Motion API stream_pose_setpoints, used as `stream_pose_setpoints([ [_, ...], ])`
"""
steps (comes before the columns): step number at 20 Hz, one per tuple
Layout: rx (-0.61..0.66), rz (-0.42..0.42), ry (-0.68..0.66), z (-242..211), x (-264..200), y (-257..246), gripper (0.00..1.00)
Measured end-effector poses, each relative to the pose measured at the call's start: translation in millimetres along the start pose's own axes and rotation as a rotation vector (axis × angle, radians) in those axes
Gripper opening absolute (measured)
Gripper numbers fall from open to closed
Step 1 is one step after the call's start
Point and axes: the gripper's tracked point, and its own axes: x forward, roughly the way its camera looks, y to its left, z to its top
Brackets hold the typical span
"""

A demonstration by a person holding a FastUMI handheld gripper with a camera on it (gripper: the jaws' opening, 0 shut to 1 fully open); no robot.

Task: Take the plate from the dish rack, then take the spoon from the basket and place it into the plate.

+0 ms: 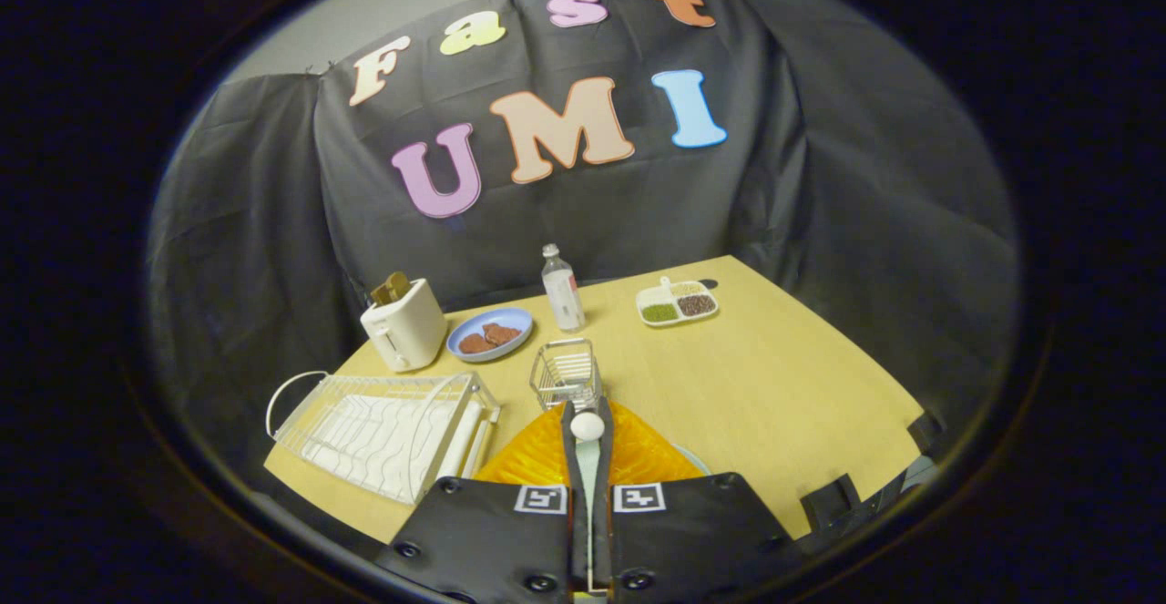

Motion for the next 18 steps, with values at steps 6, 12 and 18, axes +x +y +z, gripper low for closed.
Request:
stream_pose_setpoints([
  [6,0.011,0.005,0.060,-31.9,-1.2,-4.2,0.05],
  [12,0.000,0.001,0.119,-60.4,4.2,-9.8,0.05],
  [18,-0.001,0.004,0.137,-66.9,7.2,-12.4,0.05],
])
